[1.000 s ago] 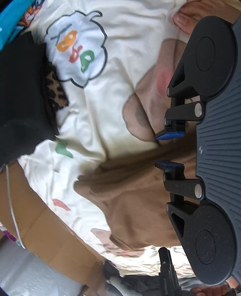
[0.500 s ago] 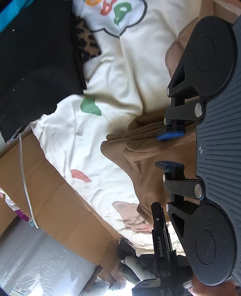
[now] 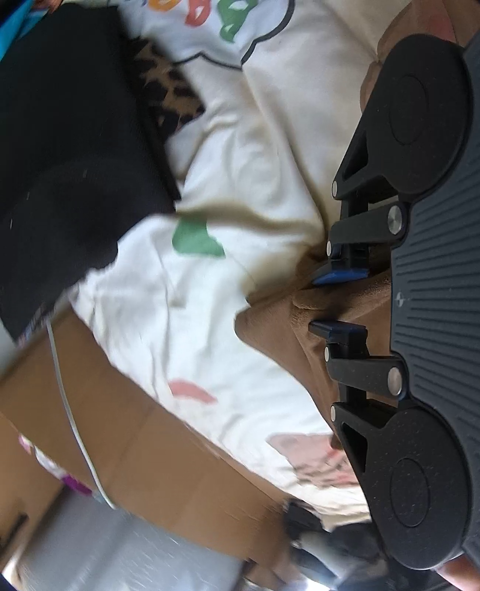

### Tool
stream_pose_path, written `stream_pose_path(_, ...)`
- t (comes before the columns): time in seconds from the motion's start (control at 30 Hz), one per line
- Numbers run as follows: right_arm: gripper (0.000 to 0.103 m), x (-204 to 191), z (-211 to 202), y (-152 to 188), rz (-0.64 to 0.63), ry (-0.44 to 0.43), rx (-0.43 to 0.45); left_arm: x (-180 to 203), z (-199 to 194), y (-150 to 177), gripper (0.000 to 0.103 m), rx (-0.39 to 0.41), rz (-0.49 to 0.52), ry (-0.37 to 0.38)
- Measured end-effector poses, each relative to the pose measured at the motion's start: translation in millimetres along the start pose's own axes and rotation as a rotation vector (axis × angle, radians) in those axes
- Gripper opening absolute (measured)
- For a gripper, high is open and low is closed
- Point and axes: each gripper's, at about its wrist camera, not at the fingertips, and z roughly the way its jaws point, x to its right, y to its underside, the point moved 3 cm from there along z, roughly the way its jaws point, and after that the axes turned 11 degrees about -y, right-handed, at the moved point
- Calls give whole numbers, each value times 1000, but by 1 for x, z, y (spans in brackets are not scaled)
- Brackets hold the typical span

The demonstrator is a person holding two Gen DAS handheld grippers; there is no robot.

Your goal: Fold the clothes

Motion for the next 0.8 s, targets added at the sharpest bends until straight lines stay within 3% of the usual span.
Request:
stream_pose_path(0.13, 25, 11, 7, 3, 29, 28, 10, -5, 2, -3, 23, -16, 16, -10)
stream_pose_path(0.2, 34, 14, 11, 4, 26, 51, 12, -6, 2, -5, 22, -18, 10, -16)
stream_pose_path(0.27, 34, 17, 15, 5, 30, 73, 13, -7, 6, -7, 22, -29, -16, -17)
stream_pose_path(0.5, 34, 24, 18, 3, 7, 56, 5, 1, 13, -13, 23, -61, 55, -38)
stream_pose_path(0.6, 34, 29, 16, 0, 13, 32, -6, -6, 7, -21, 18, -91, 52, -28)
stream_pose_path(0.63, 35, 27, 15, -1, 19, 32, -8, -9, 2, -24, 19, -95, 40, -20)
stream_pose_path(0.73, 34, 20, 8, -5, 15, 17, -4, -15, -17, -31, 36, -70, 41, -1)
stream_pose_path(0.8, 35, 14, 4, -9, -26, 27, -5, -19, -24, -30, 36, -63, 50, -6)
